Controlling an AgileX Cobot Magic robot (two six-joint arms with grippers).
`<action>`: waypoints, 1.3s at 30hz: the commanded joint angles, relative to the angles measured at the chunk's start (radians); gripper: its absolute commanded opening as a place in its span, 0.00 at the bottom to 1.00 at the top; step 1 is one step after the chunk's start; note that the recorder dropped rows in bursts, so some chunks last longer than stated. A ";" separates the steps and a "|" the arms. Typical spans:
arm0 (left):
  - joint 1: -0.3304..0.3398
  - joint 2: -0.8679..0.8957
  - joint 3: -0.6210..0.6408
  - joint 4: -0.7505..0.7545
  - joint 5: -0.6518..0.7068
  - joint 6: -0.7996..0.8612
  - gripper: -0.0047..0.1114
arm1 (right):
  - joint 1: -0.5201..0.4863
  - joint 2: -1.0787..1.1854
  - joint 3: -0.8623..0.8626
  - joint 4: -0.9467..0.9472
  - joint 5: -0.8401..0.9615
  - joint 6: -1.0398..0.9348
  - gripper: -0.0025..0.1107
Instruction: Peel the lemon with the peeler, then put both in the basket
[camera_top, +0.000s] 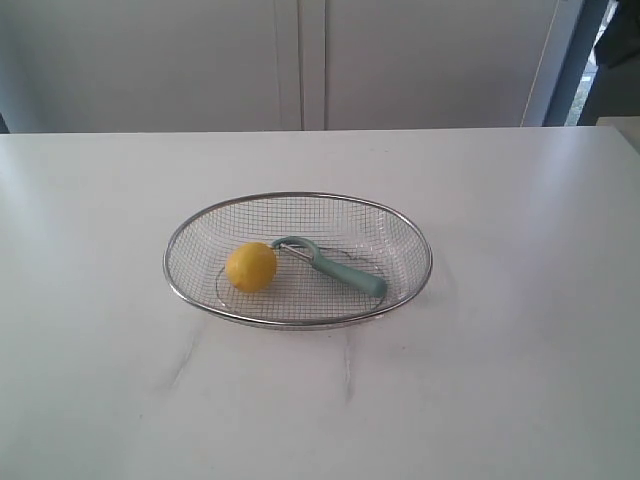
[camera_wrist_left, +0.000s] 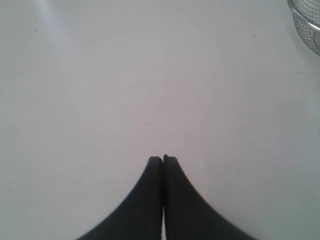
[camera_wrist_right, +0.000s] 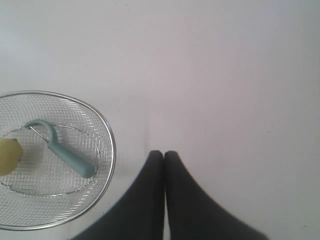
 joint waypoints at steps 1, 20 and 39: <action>0.004 -0.004 0.007 -0.006 0.002 -0.005 0.04 | -0.006 -0.093 -0.007 -0.004 -0.007 0.000 0.02; 0.004 -0.004 0.007 -0.006 0.002 -0.005 0.04 | -0.006 -0.362 0.020 -0.004 -0.007 0.000 0.02; 0.004 -0.004 0.007 -0.006 0.002 -0.005 0.04 | -0.006 -0.478 0.123 -0.004 -0.011 0.000 0.02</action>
